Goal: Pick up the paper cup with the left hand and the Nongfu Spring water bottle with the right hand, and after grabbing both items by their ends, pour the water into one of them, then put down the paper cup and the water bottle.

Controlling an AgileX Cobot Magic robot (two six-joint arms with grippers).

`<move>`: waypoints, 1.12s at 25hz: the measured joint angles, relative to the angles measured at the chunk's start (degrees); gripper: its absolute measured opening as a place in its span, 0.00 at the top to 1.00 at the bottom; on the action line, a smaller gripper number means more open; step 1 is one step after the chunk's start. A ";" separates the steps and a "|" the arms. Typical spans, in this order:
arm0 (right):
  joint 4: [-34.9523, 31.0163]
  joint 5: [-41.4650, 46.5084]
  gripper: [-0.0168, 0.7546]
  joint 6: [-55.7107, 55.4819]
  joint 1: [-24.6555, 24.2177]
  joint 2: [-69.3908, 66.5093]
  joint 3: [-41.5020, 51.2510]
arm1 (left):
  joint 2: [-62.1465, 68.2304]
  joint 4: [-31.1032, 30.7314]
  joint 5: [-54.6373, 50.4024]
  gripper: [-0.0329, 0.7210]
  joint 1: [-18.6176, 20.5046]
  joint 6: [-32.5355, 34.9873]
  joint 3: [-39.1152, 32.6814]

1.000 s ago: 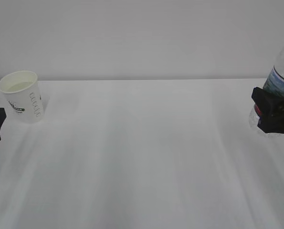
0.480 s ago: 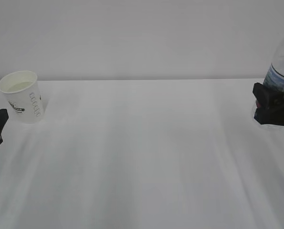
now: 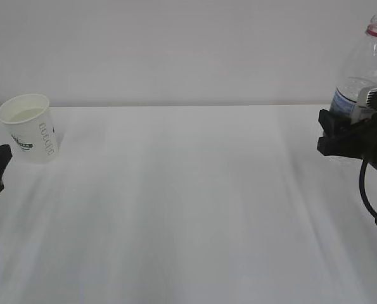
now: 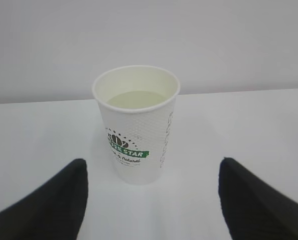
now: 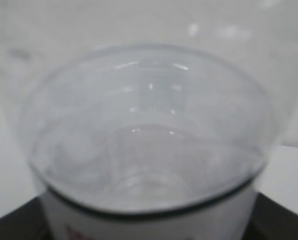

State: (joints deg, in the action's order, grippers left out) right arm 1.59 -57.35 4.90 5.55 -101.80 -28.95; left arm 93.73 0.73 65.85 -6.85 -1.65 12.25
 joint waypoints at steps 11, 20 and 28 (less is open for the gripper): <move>-0.08 -0.76 0.37 0.10 0.00 -8.93 -6.67 | 0.00 -0.73 0.00 0.17 0.00 0.00 0.00; -0.12 -4.44 0.37 0.10 0.00 -15.81 -11.34 | 0.00 -2.59 0.00 0.17 0.00 0.00 0.00; -0.22 -5.94 0.37 -0.09 0.00 -21.23 -15.60 | 0.00 -2.96 0.00 0.17 0.00 0.00 0.00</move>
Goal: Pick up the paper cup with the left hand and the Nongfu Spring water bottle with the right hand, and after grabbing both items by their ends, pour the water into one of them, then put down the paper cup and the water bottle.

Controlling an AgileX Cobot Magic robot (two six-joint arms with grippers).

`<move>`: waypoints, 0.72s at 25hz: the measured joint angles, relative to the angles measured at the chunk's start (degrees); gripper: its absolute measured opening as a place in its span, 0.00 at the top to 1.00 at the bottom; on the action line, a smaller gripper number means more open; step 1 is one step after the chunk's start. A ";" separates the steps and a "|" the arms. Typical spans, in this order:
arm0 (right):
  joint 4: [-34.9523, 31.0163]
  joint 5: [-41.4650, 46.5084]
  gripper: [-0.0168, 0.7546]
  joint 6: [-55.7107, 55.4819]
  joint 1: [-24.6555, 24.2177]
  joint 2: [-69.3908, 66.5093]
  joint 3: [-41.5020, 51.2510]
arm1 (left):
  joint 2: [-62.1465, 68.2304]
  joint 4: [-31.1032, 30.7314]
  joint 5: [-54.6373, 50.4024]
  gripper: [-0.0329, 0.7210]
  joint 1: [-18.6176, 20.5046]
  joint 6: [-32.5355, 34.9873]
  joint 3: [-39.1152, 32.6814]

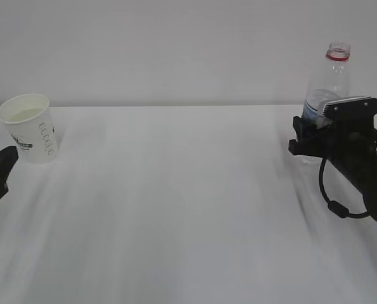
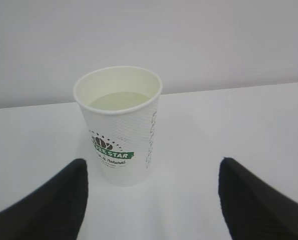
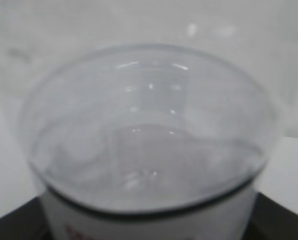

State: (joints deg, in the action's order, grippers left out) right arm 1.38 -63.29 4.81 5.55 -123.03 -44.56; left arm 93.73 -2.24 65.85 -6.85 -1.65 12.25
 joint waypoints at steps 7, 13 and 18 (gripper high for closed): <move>0.00 -0.61 0.37 0.00 0.00 -3.16 -1.54 | 0.00 0.00 0.00 0.17 0.00 0.00 0.00; 0.00 -1.04 0.37 -0.04 0.00 -3.39 -1.58 | 0.00 0.00 0.00 0.17 0.00 0.04 0.00; 1.63 -1.07 0.32 -0.14 0.00 -3.39 -1.58 | 0.00 0.00 0.00 0.17 0.00 0.04 0.00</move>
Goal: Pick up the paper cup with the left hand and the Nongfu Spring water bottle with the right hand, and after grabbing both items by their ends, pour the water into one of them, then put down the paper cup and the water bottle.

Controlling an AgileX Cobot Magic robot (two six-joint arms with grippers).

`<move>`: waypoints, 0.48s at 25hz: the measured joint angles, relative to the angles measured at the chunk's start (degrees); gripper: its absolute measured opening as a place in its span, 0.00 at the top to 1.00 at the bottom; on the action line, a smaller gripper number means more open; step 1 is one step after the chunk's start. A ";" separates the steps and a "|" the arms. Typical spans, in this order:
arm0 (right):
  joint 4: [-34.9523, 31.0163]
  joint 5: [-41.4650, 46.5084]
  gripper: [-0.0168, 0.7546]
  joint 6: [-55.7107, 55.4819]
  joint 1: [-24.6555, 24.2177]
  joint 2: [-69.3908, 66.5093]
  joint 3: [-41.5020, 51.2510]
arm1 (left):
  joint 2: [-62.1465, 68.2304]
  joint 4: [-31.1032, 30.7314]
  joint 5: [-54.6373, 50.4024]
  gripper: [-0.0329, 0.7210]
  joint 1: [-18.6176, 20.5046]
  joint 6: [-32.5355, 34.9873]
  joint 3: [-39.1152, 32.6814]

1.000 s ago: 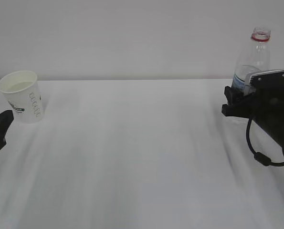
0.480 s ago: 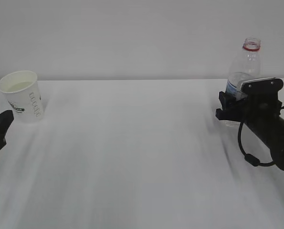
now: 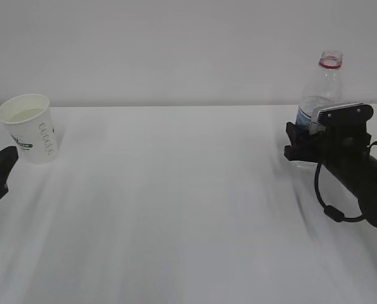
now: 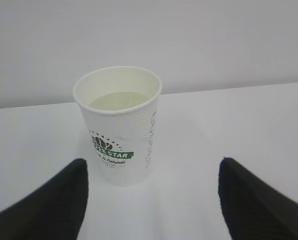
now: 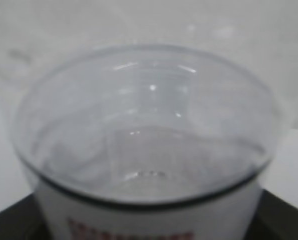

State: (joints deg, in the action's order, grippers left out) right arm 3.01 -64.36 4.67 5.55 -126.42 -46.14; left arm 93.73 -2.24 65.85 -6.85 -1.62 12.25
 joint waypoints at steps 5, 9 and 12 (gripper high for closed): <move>1.82 -0.50 0.16 0.00 0.00 0.00 -0.09 | 0.00 0.00 0.00 0.18 0.00 0.00 0.00; 1.97 -0.50 0.12 -0.12 0.00 0.00 -0.09 | 0.00 -0.11 0.00 0.18 0.00 0.00 0.00; 1.97 -0.50 0.12 -0.36 0.00 0.00 -0.09 | 0.00 -0.11 0.00 0.18 0.00 0.00 0.00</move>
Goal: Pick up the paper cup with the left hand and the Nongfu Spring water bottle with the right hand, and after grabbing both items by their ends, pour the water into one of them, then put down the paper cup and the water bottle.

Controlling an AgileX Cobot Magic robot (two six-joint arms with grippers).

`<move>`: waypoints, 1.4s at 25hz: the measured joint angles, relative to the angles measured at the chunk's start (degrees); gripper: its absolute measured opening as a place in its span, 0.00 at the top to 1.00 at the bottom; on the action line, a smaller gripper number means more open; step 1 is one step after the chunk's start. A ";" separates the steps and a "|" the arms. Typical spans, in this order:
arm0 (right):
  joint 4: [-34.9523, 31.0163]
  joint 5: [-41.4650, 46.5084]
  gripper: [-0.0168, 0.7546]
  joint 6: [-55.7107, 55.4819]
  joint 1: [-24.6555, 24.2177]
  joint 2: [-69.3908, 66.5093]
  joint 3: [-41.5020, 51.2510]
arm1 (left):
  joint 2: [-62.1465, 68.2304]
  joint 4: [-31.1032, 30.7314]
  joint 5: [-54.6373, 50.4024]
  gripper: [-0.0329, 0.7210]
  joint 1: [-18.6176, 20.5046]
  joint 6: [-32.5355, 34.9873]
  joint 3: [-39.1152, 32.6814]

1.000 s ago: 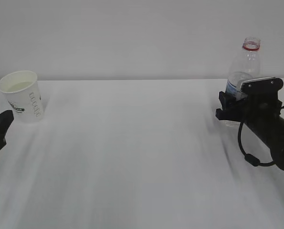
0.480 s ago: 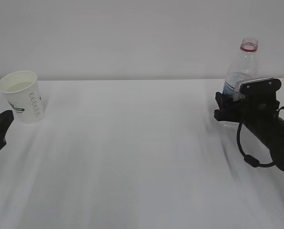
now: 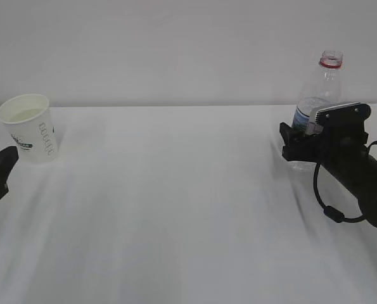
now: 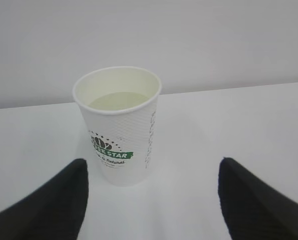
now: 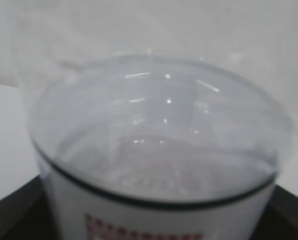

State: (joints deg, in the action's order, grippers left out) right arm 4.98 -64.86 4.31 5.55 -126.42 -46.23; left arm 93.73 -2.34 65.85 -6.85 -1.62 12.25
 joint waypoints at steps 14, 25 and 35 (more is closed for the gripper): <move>0.00 -0.35 0.12 -0.15 0.00 4.59 3.75 | 0.00 -0.10 0.00 0.18 0.00 0.00 0.00; 0.28 -0.35 0.13 -0.15 0.00 10.79 10.87 | 0.00 -0.10 0.00 0.18 0.00 0.00 -0.05; 0.54 -0.35 0.14 -0.15 0.00 19.09 17.38 | -0.57 0.13 0.00 0.18 0.00 0.00 -0.05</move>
State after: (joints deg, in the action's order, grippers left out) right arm 5.52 -65.21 4.17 5.55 -107.32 -28.85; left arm 93.16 -2.22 65.85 -6.85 -1.62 12.19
